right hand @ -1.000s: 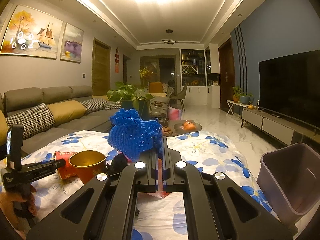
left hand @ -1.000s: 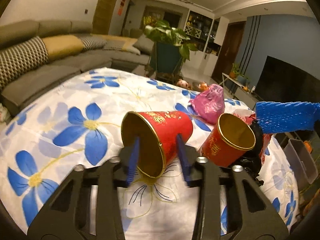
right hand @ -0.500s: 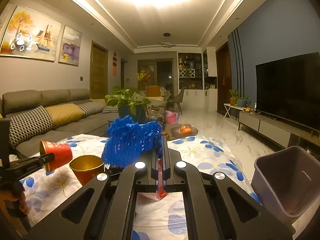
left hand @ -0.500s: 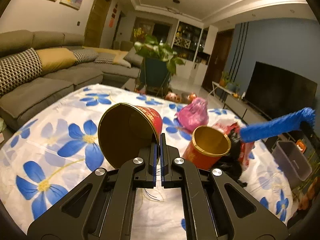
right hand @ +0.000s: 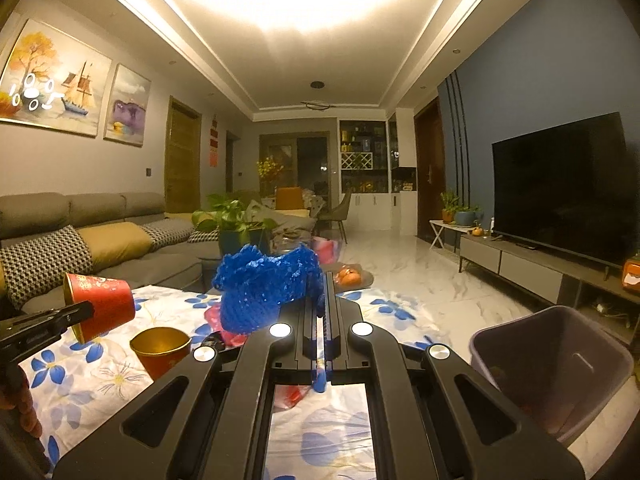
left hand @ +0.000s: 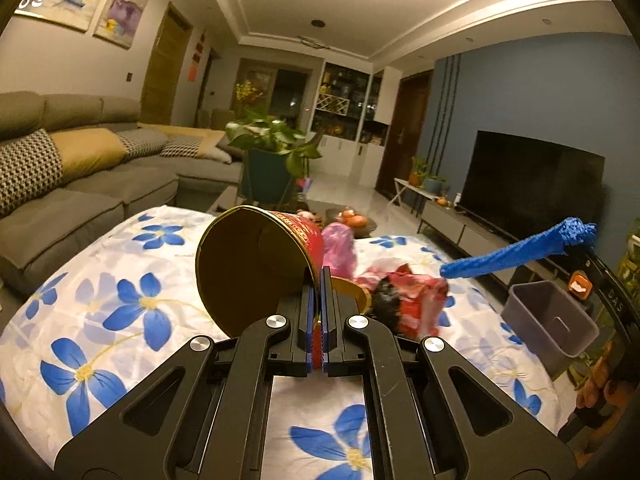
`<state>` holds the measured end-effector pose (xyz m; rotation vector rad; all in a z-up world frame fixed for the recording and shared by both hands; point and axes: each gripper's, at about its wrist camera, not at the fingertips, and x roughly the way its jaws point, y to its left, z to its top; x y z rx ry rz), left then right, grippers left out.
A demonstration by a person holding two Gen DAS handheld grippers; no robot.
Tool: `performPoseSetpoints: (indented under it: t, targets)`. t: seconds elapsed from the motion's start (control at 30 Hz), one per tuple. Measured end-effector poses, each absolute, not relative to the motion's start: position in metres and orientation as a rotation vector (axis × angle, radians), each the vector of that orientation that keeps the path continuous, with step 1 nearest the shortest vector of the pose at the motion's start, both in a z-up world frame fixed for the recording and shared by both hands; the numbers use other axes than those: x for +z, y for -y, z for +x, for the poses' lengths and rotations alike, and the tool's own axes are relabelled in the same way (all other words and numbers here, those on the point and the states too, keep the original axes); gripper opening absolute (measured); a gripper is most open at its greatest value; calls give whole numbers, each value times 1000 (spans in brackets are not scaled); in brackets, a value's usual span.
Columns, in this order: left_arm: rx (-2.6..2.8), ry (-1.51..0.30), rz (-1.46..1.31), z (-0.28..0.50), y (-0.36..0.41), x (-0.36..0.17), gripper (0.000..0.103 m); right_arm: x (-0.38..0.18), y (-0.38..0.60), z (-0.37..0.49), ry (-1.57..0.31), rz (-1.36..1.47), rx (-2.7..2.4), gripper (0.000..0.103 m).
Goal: Collect trash
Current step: 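Carry the blue mesh and red cup over the grey bin with both tools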
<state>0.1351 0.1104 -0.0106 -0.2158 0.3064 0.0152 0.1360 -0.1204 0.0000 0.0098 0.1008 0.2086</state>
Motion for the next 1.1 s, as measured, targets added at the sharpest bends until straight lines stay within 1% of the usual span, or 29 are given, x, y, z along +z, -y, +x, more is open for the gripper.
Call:
performPoseSetpoints:
  t: [0.3,0.6,0.83,1.1]
  targets:
    - [-63,-310,-179,138,-73,-2,2,2,149,129,-94,27,148,3]
    - [-194,-310,-119,155,-12,4,2,8,194,122,-79,41,41,3]
    - [-354,-312,-88,178,55,10,2,4,249,119,-81,57,-99,3]
    - [-557,-300,-32,205,159,7,2,-9,312,119,-98,70,-273,3]
